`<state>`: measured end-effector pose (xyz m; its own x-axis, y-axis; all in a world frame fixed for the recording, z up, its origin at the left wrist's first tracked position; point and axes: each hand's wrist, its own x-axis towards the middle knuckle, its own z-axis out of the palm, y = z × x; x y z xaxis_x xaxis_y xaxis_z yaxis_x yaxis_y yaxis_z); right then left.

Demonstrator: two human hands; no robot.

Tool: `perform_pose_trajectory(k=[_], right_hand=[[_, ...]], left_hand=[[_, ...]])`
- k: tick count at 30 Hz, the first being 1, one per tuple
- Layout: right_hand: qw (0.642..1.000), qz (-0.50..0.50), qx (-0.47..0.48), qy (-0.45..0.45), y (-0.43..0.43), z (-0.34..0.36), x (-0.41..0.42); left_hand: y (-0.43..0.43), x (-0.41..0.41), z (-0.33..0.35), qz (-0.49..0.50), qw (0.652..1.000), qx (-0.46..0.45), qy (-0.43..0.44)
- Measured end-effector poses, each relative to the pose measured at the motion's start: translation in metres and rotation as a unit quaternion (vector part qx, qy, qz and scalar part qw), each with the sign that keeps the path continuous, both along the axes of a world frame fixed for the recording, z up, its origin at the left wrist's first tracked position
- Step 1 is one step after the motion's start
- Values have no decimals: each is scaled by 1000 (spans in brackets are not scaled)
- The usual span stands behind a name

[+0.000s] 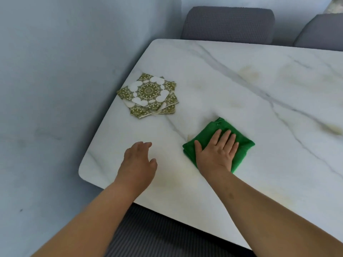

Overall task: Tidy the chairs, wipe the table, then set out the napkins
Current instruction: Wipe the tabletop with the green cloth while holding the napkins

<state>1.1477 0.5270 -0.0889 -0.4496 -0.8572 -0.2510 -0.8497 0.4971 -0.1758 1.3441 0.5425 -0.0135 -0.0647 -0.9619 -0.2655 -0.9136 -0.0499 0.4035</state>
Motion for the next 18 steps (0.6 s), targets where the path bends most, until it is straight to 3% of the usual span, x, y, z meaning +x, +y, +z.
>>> perform_pose_trajectory(k=[5,8,10,13,18], right_hand=[[991,119,-43,43,-32,-9,5],[988,134,-49,53,-44,-11,7],[988,130,-58,59,-48,-13,7],[987,126,-72,68,-48,-14,8],[987,122,-72,73,-46,-12,9]], left_hand=[[-45,4,-11,48,999,-1,18],[-82,3,-12,133,985,23,104],[-114,4,-10,248,947,48,199],[-159,11,-13,408,848,74,331],[-208,17,-16,468,759,98,441]])
